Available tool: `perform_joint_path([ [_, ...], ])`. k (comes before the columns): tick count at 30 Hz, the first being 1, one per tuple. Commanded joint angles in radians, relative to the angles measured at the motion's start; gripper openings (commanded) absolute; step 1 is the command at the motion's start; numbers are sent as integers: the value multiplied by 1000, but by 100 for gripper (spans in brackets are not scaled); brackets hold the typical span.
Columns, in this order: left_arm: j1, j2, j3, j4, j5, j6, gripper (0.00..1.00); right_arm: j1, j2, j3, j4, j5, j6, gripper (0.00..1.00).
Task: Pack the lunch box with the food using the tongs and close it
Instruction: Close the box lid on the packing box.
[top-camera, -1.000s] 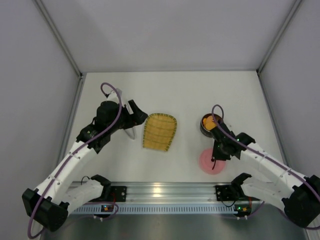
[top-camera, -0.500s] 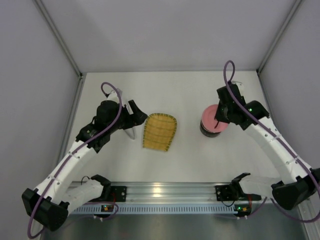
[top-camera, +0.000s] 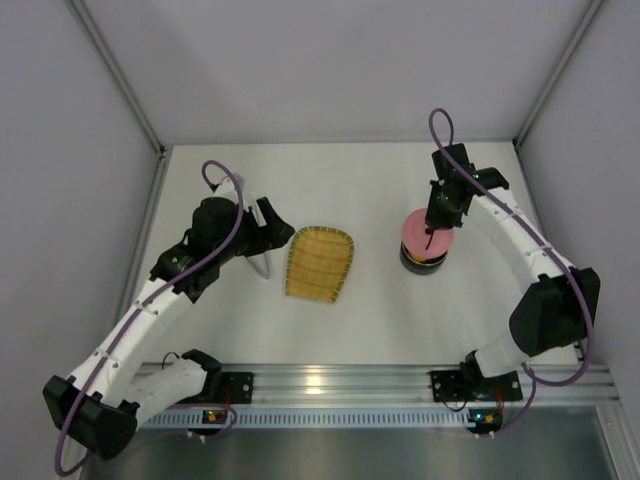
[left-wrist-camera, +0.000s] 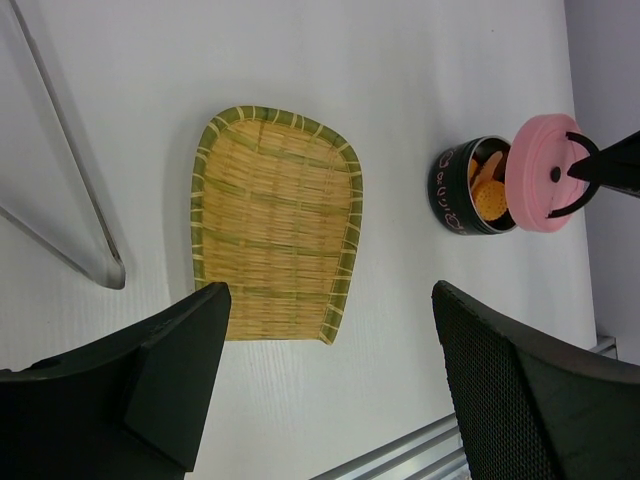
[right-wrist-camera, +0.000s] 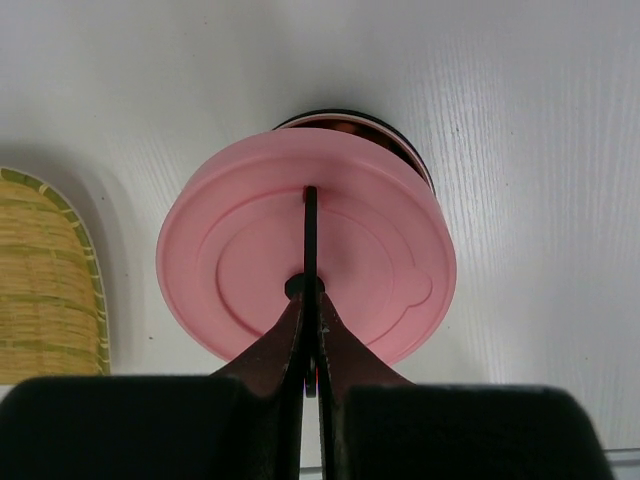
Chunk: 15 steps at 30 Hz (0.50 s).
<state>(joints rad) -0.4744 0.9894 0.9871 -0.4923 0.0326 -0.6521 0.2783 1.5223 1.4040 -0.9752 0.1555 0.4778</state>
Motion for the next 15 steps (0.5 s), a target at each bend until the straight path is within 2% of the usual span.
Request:
perform_joint_path([
  [1,-3,2,36,18,0,8,87,-31,30,61,63,-62,-28,0],
  [5,-3,3,33,20,0,6,87,-44,67,56,87,-88,-34,0],
  [15,-3,5,25,18,-5,11,87,-64,98,13,107,-37,-47,0],
])
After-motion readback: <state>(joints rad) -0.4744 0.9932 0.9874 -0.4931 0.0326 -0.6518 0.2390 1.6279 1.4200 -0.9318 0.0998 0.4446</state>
